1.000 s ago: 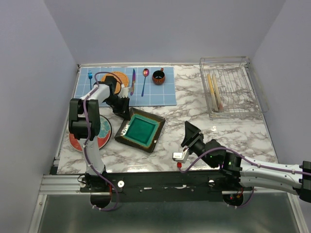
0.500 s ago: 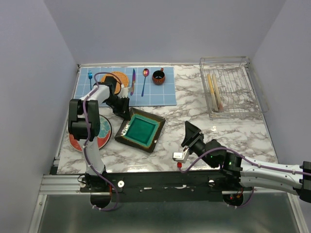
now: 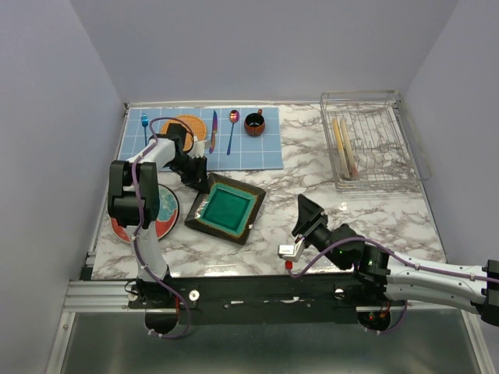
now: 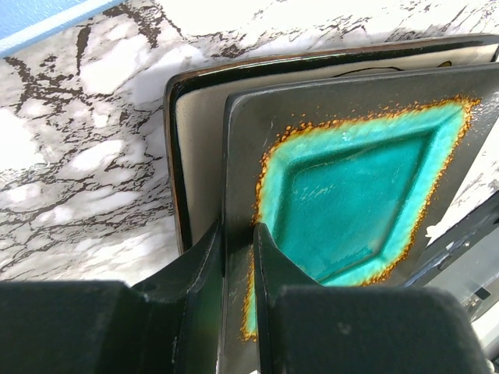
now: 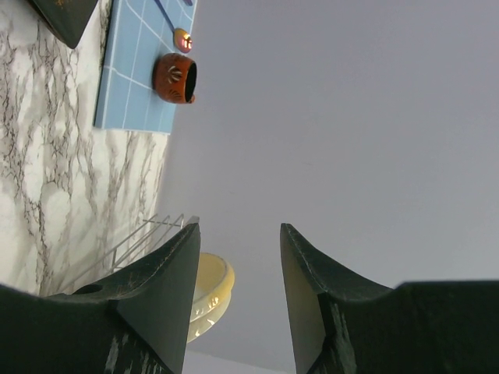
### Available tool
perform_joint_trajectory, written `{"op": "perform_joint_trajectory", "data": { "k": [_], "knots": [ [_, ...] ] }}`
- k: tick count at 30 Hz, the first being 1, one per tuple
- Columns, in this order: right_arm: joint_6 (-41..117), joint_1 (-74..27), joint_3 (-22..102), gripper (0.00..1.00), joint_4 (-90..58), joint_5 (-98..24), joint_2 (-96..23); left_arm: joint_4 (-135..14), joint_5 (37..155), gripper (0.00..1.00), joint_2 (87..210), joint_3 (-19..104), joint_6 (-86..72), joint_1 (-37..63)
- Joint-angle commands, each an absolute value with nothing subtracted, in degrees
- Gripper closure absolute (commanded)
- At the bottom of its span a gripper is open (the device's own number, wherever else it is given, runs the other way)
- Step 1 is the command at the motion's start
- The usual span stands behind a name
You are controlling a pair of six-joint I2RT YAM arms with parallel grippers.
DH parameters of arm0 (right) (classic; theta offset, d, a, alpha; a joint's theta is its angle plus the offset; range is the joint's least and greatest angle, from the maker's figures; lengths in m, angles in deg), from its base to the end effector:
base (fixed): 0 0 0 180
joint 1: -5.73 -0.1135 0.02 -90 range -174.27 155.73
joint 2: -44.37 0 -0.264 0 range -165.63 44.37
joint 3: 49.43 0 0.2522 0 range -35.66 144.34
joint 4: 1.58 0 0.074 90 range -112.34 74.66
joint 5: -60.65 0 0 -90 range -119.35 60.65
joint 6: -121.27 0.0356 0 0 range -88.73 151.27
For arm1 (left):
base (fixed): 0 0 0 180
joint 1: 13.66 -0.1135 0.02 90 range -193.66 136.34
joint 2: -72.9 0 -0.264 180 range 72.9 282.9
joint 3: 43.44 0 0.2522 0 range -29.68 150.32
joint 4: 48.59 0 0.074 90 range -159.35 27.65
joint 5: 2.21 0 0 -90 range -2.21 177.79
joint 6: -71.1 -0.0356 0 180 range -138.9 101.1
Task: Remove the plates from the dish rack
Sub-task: Place the plate at the center of the board.
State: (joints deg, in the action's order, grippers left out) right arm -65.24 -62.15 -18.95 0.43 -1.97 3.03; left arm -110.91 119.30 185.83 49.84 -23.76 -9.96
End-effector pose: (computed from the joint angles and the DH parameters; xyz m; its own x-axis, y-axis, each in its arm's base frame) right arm 0.0806 0.1549 0.2241 0.6539 -0.7343 0.1823 0.0163 -0.2272 -0.9737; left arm 0.3730 -0.0428 0.1685 -0.9737 0.1353 -0.1830 0.2111 0.8376 -0.5038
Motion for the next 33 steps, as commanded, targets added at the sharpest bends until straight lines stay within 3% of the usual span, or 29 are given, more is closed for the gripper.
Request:
{"op": "perform_joint_trajectory", "data": {
  "k": [1,26,30,33],
  "knots": [
    [-65.85,-62.12,-19.76,0.47,1.36,-2.45,3.94,-104.19,104.05,1.00,188.92,46.69,-26.72,-10.76],
    [-66.37,-62.12,-19.76,0.47,2.06,-2.81,3.15,-102.96,103.52,1.00,188.13,45.81,-27.16,-12.70],
    [-66.37,-62.03,-19.49,0.47,1.97,-2.81,3.06,-102.96,103.52,0.88,188.04,45.64,-27.25,-12.78],
    [-66.46,-62.12,-19.58,0.47,2.06,-2.81,2.98,-102.96,103.70,0.84,188.04,45.38,-27.34,-12.78]
  ]
}}
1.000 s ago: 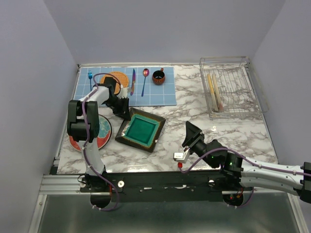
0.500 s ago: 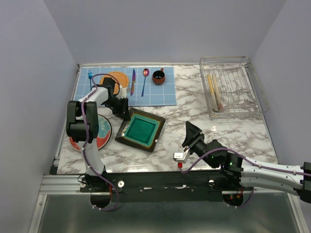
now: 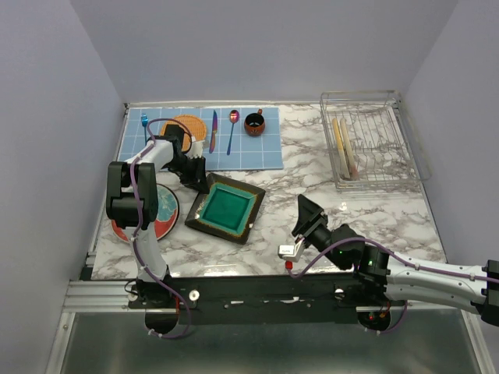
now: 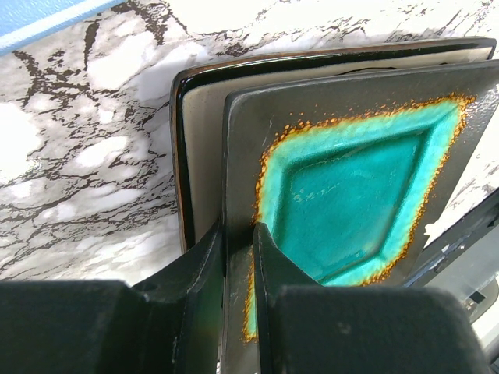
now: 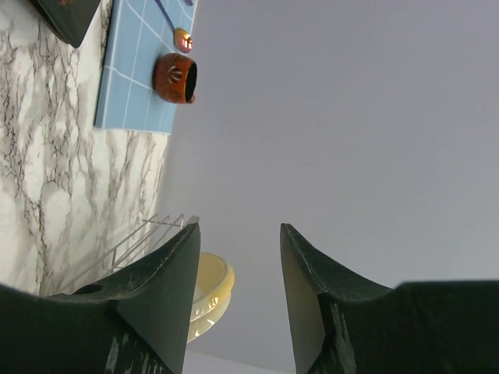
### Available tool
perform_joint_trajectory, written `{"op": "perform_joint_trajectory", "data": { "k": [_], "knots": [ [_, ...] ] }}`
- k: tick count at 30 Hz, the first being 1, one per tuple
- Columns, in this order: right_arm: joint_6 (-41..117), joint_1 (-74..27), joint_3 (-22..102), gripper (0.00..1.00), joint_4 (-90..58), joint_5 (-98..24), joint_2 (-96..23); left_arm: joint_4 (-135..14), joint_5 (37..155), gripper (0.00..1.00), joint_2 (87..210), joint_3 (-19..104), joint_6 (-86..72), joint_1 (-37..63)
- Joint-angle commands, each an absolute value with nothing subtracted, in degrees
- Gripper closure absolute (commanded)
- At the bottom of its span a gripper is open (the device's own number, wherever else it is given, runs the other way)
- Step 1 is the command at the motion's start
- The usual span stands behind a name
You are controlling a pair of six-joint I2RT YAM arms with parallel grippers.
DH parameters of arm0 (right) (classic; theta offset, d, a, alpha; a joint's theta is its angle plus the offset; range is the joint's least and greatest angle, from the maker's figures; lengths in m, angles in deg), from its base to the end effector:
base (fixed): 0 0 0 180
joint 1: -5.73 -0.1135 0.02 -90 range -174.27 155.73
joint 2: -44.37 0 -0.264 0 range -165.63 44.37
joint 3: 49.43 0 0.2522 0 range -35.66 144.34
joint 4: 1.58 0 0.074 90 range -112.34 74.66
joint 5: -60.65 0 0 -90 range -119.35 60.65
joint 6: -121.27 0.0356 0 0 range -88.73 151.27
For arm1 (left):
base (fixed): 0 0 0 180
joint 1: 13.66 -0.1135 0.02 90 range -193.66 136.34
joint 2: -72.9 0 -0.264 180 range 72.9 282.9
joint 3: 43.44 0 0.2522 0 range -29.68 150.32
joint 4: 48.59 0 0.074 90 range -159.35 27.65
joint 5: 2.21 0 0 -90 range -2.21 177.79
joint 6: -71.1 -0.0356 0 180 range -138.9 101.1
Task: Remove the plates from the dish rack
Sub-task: Place the plate at the center of the board.
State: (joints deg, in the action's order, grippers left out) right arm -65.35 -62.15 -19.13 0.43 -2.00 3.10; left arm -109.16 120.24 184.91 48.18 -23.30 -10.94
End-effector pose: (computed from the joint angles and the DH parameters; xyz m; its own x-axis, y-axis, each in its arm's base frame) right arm 0.0805 0.1546 0.2232 0.6544 -0.7332 0.1850 0.0169 -0.2303 -0.9730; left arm 0.3704 -0.0367 0.1676 -0.9740 0.1111 -0.1973 0.1996 0.8328 -0.5163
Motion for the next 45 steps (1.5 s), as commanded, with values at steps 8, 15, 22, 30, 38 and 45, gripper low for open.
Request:
{"op": "perform_joint_trajectory", "data": {
  "k": [8,15,22,30,38,45],
  "knots": [
    [-66.64,-62.03,-19.67,0.47,2.23,-2.81,2.89,-103.05,102.38,0.62,187.43,45.37,-27.78,-12.96],
    [-66.73,-62.03,-19.93,0.47,2.41,-3.07,2.98,-103.22,101.77,0.50,186.99,45.55,-27.95,-13.14],
    [-66.81,-62.12,-19.76,0.47,2.23,-2.81,2.98,-103.40,100.80,0.49,185.85,45.46,-28.39,-13.22],
    [-59.00,-62.03,-13.70,0.46,-1.80,-1.31,0.70,-104.27,100.62,0.49,181.72,46.16,-29.01,-13.14],
    [-51.78,-61.15,-5.60,0.45,-7.70,-0.08,-1.59,-106.21,103.43,0.48,178.81,47.66,-28.92,-13.14],
    [-52.75,-61.15,-6.48,0.45,-7.43,-0.08,-1.51,-107.09,104.49,0.48,180.22,48.71,-29.27,-13.22]
  ]
}}
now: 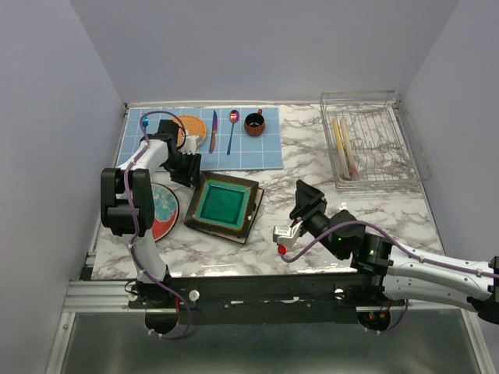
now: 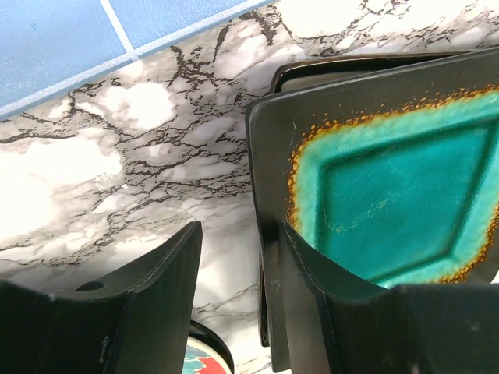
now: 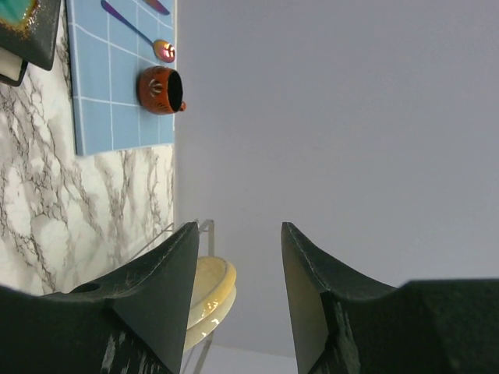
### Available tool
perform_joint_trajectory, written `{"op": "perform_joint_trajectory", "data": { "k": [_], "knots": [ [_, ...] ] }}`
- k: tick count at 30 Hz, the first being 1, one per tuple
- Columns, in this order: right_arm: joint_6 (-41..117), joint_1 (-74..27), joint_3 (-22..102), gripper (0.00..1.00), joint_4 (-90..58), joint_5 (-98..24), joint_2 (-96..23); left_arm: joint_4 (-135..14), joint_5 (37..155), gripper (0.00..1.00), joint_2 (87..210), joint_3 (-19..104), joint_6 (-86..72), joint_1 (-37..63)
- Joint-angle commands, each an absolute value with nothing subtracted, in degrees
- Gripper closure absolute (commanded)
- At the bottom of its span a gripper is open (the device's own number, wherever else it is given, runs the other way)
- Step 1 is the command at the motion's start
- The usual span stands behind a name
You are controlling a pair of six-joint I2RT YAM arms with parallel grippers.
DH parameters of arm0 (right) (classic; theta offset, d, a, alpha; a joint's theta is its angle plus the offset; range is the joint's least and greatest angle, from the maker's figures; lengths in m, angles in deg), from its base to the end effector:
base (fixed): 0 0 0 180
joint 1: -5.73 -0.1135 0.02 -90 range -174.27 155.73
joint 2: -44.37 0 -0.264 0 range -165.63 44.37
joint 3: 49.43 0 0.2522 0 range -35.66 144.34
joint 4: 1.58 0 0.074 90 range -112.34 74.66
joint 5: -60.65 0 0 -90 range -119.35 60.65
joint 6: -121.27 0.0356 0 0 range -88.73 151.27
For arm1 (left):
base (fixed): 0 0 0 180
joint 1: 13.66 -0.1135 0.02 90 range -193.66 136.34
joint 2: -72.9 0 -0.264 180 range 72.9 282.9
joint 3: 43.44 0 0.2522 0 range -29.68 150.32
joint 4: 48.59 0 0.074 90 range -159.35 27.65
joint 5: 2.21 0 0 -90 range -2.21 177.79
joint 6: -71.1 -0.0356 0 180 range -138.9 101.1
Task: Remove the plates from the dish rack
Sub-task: Place the plate at the center of the board.
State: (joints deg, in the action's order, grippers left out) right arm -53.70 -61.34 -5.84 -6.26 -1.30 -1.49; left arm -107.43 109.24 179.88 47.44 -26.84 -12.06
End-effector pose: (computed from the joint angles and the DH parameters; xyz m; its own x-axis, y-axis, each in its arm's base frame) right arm 0.0905 0.1710 0.2802 0.6244 -0.7805 -0.0304 -0.1023 -0.0432 -0.9938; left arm 0.3667 -0.0233 0.1926 -0.9393 0.1549 -0.3061 0.2531 0.9151 -0.3139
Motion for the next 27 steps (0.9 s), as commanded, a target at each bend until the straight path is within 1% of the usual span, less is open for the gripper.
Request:
{"op": "perform_joint_trajectory", "data": {
  "k": [1,15,27],
  "knots": [
    [-52.75,-61.15,-6.40,0.45,-7.43,0.01,-1.51,-107.00,104.66,0.48,180.22,48.80,-29.27,-13.14],
    [-55.21,-61.15,-9.21,0.46,-6.12,-0.17,-0.36,-108.32,108.53,0.52,184.00,51.35,-29.36,-7.78],
    [-56.27,-61.15,-11.14,0.46,-5.06,-0.26,0.69,-107.35,108.09,0.53,183.56,49.15,-29.80,-7.34]
  ]
}}
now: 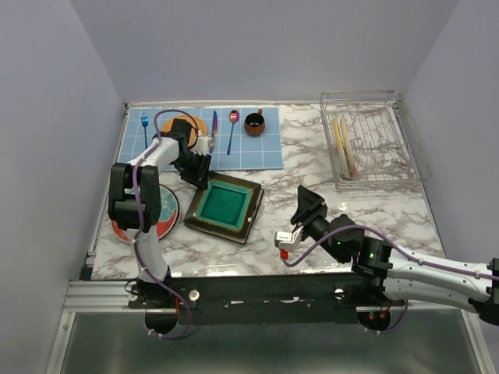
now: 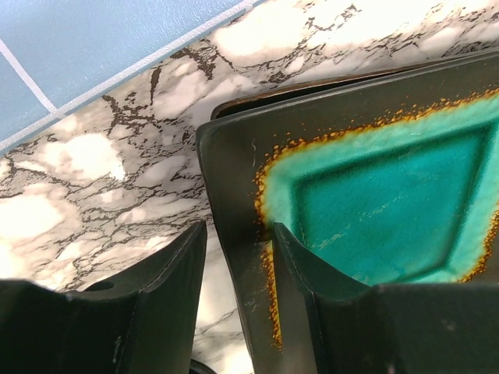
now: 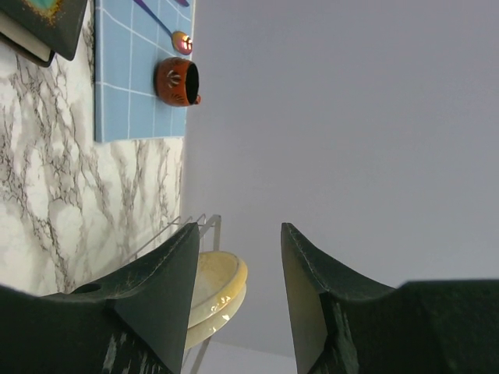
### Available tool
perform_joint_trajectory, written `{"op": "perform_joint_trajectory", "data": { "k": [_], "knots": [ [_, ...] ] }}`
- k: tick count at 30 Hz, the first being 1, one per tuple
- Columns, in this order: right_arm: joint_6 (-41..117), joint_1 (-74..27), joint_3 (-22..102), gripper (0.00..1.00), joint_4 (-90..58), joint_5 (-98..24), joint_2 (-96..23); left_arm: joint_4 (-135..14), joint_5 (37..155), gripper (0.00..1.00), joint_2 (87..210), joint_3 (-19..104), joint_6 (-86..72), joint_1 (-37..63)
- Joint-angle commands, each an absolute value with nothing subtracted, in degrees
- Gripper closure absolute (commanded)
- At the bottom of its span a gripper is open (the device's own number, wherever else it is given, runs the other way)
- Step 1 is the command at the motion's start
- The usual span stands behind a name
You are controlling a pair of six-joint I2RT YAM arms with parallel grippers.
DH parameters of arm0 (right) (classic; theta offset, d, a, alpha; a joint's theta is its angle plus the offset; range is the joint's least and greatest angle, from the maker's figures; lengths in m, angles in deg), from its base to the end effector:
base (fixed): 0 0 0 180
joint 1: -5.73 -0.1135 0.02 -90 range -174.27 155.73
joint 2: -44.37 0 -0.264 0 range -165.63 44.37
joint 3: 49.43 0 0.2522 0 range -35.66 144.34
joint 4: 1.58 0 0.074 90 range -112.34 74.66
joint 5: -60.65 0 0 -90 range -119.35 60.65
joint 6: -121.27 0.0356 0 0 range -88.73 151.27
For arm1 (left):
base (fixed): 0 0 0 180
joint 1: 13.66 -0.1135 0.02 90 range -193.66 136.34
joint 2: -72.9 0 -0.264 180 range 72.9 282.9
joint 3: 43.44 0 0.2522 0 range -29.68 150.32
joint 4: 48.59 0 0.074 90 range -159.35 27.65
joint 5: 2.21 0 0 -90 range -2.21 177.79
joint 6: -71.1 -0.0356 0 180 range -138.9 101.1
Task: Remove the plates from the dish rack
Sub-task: Place the plate at the center of the board.
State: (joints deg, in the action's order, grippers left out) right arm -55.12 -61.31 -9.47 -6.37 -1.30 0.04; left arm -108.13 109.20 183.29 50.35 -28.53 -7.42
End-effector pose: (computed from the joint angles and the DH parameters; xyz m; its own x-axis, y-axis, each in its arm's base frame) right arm 0.0882 0.1654 0.2620 0.6264 -0.7794 0.0125 -0.1017 -0.0977 -0.9900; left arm 0.3757 -0.0541 0.1849 -0.9201 0.2573 -0.2955 0.3469 0.8854 -0.3093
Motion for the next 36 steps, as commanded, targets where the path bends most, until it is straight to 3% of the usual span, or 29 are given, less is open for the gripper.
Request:
{"op": "perform_joint_trajectory", "data": {
  "k": [1,16,36],
  "knots": [
    [-56.35,-61.07,-11.06,0.46,-5.06,-0.34,0.69,-107.61,107.92,0.53,183.56,49.33,-29.97,-7.16],
    [-56.09,-61.07,-10.97,0.46,-5.76,-0.26,0.25,-110.25,103.61,0.68,183.65,49.33,-34.63,-3.82],
    [-57.06,-61.07,-11.93,0.46,-5.15,-0.43,0.69,-108.85,104.05,0.68,181.80,46.26,-33.14,-2.68]
  ]
}}
